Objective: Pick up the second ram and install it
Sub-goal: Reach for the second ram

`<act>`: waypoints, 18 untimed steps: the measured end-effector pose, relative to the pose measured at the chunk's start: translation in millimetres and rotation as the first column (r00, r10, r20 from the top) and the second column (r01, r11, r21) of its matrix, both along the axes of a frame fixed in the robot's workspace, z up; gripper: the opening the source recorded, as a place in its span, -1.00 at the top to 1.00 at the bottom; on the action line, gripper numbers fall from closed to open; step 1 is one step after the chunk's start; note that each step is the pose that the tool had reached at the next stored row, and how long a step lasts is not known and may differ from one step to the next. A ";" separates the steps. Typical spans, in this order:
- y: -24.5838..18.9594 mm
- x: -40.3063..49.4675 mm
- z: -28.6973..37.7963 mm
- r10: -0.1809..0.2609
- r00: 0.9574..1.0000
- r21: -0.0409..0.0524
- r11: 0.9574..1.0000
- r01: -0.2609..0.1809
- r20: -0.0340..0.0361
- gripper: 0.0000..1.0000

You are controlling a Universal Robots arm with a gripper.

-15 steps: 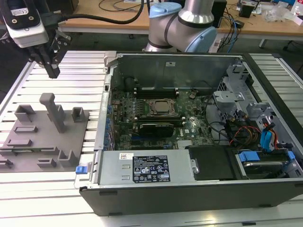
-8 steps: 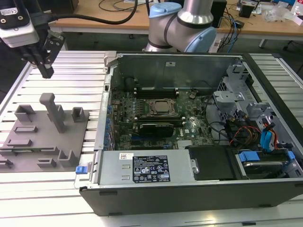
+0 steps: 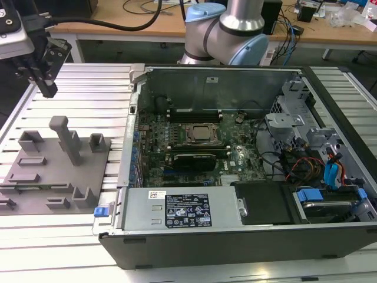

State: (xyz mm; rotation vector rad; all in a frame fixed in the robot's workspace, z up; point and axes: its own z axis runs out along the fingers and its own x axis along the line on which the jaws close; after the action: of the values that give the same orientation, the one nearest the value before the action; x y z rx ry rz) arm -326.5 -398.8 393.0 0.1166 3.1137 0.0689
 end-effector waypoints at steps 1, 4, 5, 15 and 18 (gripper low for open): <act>0.0 -1.7 -0.1 0.000 1.000 0.000 1.000 0.000 0.000 0.79; 0.0 -9.1 -0.1 0.000 1.000 0.000 1.000 0.000 0.000 0.79; 0.0 -11.1 -0.1 0.000 1.000 0.000 1.000 0.000 0.000 0.79; 0.0 -39.8 -0.6 0.000 1.000 0.000 1.000 0.000 0.000 0.79; -0.4 -44.5 -0.7 0.000 1.000 0.000 1.000 0.000 0.000 0.79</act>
State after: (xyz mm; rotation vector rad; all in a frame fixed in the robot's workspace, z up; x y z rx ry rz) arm -371.0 -399.3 392.2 0.1164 3.1137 0.0688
